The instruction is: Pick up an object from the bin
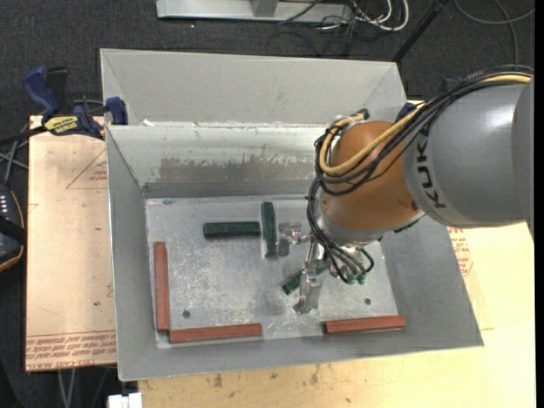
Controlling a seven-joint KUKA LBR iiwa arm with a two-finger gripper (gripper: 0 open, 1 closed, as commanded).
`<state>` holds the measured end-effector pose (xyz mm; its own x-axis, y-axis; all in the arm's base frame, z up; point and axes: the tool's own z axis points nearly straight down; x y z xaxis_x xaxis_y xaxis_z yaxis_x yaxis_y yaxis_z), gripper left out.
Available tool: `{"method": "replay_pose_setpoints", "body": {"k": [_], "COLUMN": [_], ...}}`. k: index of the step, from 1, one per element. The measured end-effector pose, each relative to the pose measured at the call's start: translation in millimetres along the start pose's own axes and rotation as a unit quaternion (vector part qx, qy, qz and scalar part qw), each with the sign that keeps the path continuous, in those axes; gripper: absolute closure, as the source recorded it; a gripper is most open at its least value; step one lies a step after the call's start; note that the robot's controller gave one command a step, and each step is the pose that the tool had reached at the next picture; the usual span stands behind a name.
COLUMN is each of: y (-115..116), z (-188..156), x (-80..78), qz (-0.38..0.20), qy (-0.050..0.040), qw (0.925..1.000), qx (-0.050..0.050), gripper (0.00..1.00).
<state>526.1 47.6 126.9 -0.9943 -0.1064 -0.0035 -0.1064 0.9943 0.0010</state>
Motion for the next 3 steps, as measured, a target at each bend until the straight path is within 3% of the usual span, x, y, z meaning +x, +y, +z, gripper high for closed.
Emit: {"method": "replay_pose_setpoints", "body": {"k": [1,2,3], "y": [-47.5,-15.8,-16.3], "z": [52.6,56.9,54.9], "x": [-18.2,40.7,36.1], "qz": [-0.043,-0.126,-0.125], "qy": [-0.0010,0.0020,-0.0070], "qw": [0.9991,0.9921,0.9921], "qx": [0.000,-0.001,0.000], "gripper": [0.00,1.00,0.00]}}
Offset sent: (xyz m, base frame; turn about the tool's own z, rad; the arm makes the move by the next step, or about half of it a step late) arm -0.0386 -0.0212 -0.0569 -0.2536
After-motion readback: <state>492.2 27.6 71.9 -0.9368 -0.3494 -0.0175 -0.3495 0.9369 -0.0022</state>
